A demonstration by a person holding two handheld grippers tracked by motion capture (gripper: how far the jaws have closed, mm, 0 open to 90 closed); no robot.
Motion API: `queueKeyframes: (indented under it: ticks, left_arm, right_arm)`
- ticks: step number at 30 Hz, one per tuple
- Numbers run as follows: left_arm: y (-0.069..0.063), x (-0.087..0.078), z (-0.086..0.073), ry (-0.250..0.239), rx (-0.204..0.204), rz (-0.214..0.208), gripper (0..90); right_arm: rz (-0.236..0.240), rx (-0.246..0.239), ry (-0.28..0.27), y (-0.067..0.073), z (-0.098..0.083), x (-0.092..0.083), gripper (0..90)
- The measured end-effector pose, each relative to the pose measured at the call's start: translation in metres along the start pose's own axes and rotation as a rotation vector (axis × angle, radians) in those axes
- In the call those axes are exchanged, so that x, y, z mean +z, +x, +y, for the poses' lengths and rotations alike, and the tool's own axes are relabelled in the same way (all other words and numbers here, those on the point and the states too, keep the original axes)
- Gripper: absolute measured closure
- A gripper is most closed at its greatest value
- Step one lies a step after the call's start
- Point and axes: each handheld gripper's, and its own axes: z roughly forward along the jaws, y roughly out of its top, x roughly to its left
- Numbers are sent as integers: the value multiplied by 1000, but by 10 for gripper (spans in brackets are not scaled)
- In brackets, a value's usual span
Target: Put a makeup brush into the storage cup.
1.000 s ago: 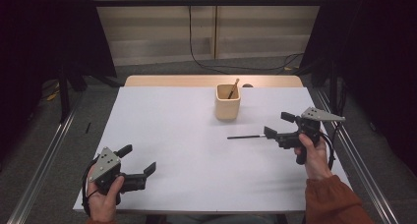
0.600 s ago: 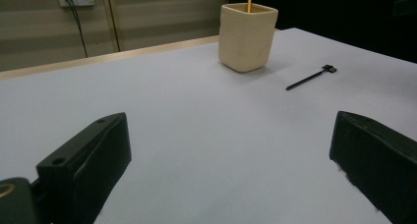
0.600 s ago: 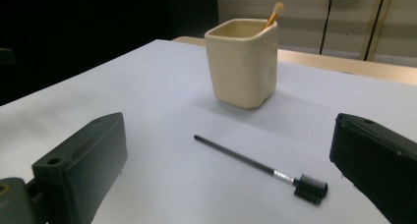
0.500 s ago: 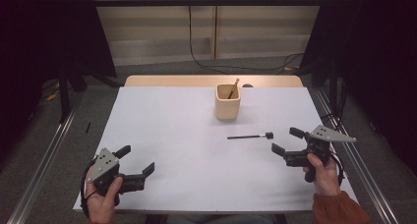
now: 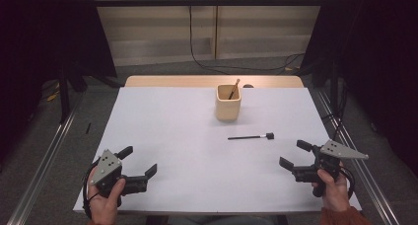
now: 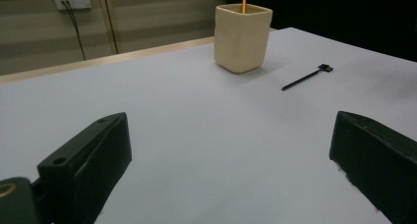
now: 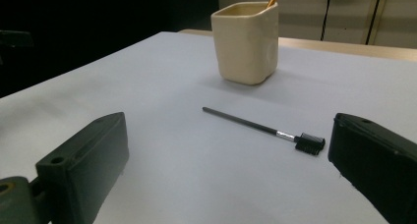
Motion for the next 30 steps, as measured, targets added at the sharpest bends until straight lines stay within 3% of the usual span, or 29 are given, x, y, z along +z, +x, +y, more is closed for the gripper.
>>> queueKeyframes:
  ticks: [3, 10, 18, 30]
  left_arm:
    - [3, 1, -1, 5, -16, -14, 21]
    - [5, 2, -2, 14, -9, -26, 19]
    - [5, 3, -1, 6, -12, -14, 19]
    - [6, 2, -2, 12, -12, -10, 19]
  right_arm:
    - [7, 4, -12, 1, 1, -1, 10]
    - [10, 6, -17, -1, 3, 0, 7]
    - [25, -4, -19, -7, 11, 2, 0]
    - [29, -60, -4, -20, 31, 26, 0]
